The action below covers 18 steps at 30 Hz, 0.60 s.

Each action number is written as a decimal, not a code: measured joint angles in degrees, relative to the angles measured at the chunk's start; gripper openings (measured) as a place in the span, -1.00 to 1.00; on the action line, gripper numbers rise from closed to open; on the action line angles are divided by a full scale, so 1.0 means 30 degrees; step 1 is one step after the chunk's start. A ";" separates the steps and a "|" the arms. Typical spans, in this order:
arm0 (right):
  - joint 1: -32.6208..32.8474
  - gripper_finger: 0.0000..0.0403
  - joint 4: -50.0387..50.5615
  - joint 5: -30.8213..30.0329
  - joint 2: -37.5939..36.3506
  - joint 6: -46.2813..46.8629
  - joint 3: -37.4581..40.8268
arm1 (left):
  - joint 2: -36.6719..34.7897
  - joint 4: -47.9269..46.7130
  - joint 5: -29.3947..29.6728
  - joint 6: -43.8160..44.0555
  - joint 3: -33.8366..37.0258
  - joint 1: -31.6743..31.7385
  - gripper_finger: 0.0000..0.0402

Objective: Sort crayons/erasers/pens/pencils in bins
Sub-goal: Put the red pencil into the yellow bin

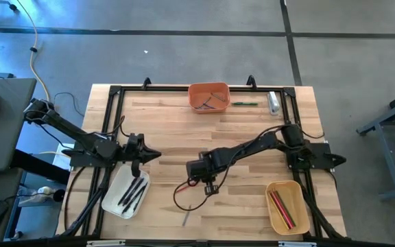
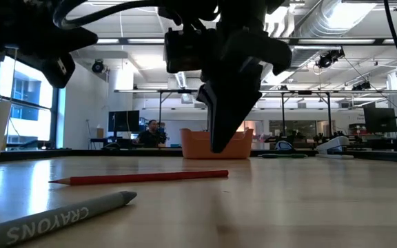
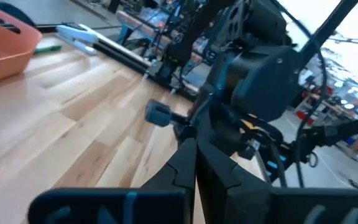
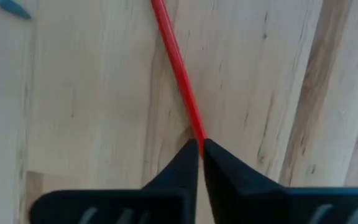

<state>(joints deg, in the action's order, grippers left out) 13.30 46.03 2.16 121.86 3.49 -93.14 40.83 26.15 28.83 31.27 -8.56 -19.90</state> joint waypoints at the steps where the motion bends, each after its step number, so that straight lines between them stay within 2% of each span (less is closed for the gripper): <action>1: 0.0000 -0.91 0.0032 -0.0055 0.0009 -0.0147 0.0000 | -0.0051 -0.0117 0.0151 0.0000 0.0000 0.0000 -1.00; 9: -0.0022 -0.45 -0.0199 -0.0874 0.0009 -0.0667 -0.0007 | -0.0093 -0.0223 0.0623 0.0002 0.0000 0.0000 -1.00; 18: 0.0000 -0.42 -0.0898 -0.0347 0.0651 -0.1267 -0.0022 | -0.0093 -0.0269 0.0621 0.0000 0.0000 0.0000 -1.00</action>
<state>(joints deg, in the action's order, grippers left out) 13.30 43.33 1.12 123.81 -0.31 -93.21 40.56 25.34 30.70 31.27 -8.56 -19.90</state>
